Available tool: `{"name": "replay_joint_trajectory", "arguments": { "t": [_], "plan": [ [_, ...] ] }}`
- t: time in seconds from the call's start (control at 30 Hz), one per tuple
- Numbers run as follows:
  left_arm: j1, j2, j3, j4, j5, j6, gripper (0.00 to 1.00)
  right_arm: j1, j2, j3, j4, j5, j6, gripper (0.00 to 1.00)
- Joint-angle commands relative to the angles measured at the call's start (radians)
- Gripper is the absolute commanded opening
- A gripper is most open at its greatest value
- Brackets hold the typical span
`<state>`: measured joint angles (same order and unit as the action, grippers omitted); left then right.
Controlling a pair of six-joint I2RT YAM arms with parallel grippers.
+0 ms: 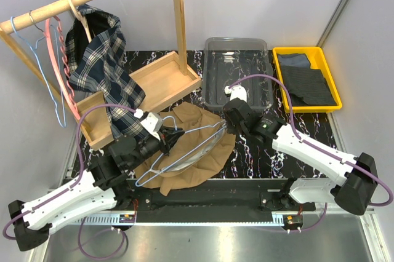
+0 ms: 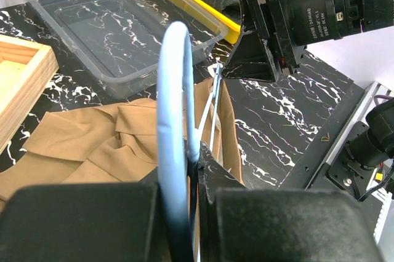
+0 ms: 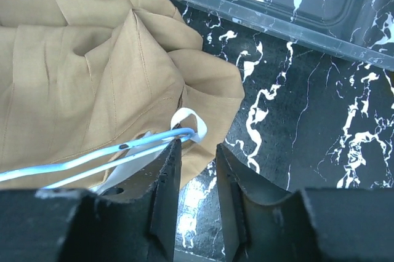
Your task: Place the skirt on the hanger
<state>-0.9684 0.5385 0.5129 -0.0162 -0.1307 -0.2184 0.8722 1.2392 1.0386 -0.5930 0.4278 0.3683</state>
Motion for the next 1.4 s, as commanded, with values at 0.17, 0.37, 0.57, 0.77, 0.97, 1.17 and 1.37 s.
{"name": "replay_joint_trajectory", "arguments": {
  "t": [0.17, 0.37, 0.57, 0.77, 0.97, 1.17, 1.37],
  "plan": [
    [-0.003, -0.029, 0.009, -0.013, -0.052, 0.008, 0.0, -0.007, 0.022, -0.014, 0.074, 0.055, -0.019, 0.31],
    [-0.003, -0.023, 0.013, -0.022, -0.047, 0.008, 0.0, -0.007, 0.017, -0.054, 0.168, 0.048, -0.04, 0.27],
    [-0.003, -0.022, 0.018, -0.036, -0.05, 0.01, 0.0, -0.007, 0.019, -0.084, 0.234, 0.039, -0.061, 0.16],
    [-0.003, -0.025, 0.022, -0.044, -0.061, 0.011, 0.0, -0.009, 0.003, -0.104, 0.263, 0.029, -0.066, 0.0],
    [-0.003, -0.025, 0.027, -0.068, -0.099, 0.011, 0.0, -0.007, -0.035, -0.118, 0.263, 0.049, -0.069, 0.0],
    [-0.003, -0.034, 0.026, -0.071, -0.124, 0.01, 0.0, -0.007, -0.078, -0.132, 0.256, 0.022, -0.078, 0.0],
    [-0.003, -0.029, 0.024, -0.064, -0.109, 0.007, 0.0, -0.007, -0.073, -0.124, 0.254, -0.006, -0.083, 0.0]
  ]
}}
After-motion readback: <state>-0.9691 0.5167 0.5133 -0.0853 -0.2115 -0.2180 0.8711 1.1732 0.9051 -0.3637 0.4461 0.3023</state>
